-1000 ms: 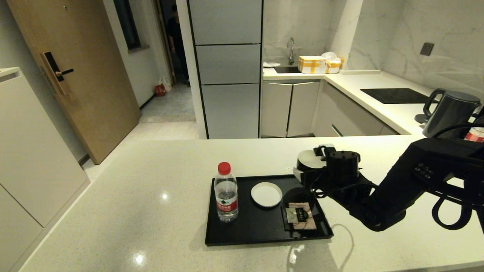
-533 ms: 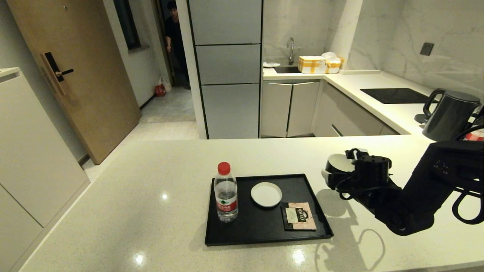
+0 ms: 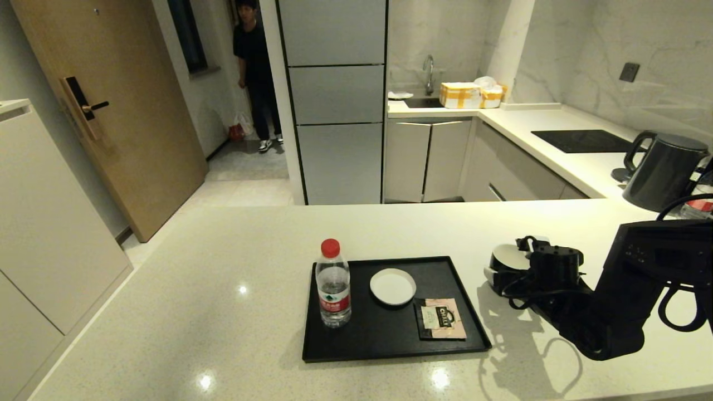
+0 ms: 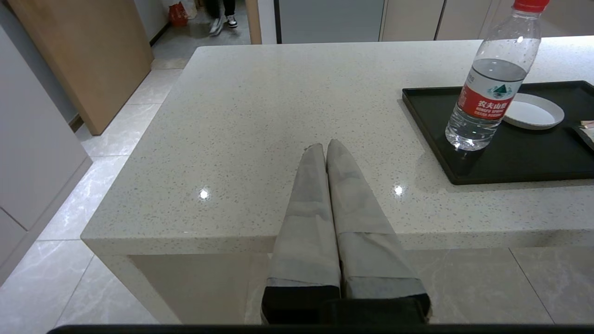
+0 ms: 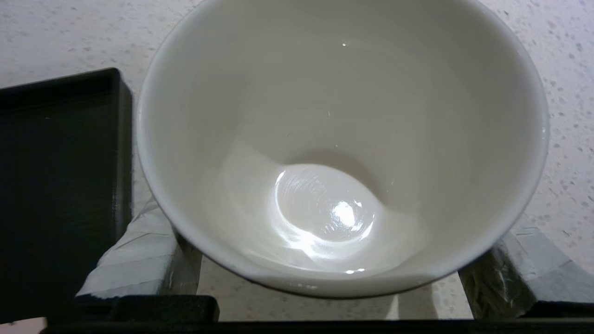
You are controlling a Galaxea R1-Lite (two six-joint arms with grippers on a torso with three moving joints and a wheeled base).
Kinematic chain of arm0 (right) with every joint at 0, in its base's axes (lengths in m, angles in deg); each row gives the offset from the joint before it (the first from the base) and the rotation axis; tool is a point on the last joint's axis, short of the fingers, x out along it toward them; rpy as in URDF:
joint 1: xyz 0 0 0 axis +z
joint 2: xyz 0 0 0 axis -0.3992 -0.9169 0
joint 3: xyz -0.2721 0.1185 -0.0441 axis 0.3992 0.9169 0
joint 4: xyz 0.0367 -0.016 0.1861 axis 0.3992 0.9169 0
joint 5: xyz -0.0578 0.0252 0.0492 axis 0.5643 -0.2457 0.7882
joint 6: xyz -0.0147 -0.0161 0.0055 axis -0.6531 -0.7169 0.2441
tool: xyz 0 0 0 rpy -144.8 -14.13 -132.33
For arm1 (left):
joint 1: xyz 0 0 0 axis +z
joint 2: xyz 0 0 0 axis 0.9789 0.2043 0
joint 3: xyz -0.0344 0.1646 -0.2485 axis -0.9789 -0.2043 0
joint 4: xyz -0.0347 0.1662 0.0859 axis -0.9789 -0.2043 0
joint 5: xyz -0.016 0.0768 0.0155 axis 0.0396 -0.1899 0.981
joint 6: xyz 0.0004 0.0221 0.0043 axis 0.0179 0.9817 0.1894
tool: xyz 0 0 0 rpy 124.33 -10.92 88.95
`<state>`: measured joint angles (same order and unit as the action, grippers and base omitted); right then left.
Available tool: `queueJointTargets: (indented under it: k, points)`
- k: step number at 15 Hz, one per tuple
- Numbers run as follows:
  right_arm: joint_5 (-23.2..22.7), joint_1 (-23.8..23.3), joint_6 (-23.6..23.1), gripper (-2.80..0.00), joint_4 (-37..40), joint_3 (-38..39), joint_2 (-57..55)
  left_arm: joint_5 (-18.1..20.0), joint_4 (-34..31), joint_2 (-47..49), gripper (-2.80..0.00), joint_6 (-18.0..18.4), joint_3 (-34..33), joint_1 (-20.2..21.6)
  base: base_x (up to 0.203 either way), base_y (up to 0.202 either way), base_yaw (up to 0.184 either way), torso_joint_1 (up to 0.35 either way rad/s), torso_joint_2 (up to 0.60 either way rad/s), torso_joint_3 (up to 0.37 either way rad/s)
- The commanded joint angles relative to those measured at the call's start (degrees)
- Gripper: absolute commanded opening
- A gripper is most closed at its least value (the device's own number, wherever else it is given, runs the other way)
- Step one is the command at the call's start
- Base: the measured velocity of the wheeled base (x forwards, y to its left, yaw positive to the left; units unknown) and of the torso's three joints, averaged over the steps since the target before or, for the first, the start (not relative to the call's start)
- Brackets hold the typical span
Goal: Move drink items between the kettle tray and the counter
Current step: Place it on the right
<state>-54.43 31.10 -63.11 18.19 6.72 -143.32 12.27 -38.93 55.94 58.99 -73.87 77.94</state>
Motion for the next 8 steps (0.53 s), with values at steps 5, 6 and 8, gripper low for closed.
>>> queueJointTargets:
  k: [5, 6, 8]
  points:
    - [0.01, -0.01, 0.02, -2.8, -0.38, 1.33, -0.95, -0.02, -0.01, -0.11, -2.8, 0.03, -0.09, 0.0, 0.0, 0.0, 0.0, 0.0, 0.0, 0.0]
    - [0.01, 0.05, 0.02, -2.8, -0.43, 1.68, -1.0, -0.02, -0.01, -0.11, -2.8, 0.03, -0.09, 0.0, 0.0, 0.0, 0.0, 0.0, 0.0, 0.0]
    - [0.01, -0.01, 0.02, -2.8, -0.38, 1.71, -0.64, -0.02, -0.01, -0.11, -2.8, 0.03, -0.09, 0.0, 0.0, 0.0, 0.0, 0.0, 0.0, 0.0]
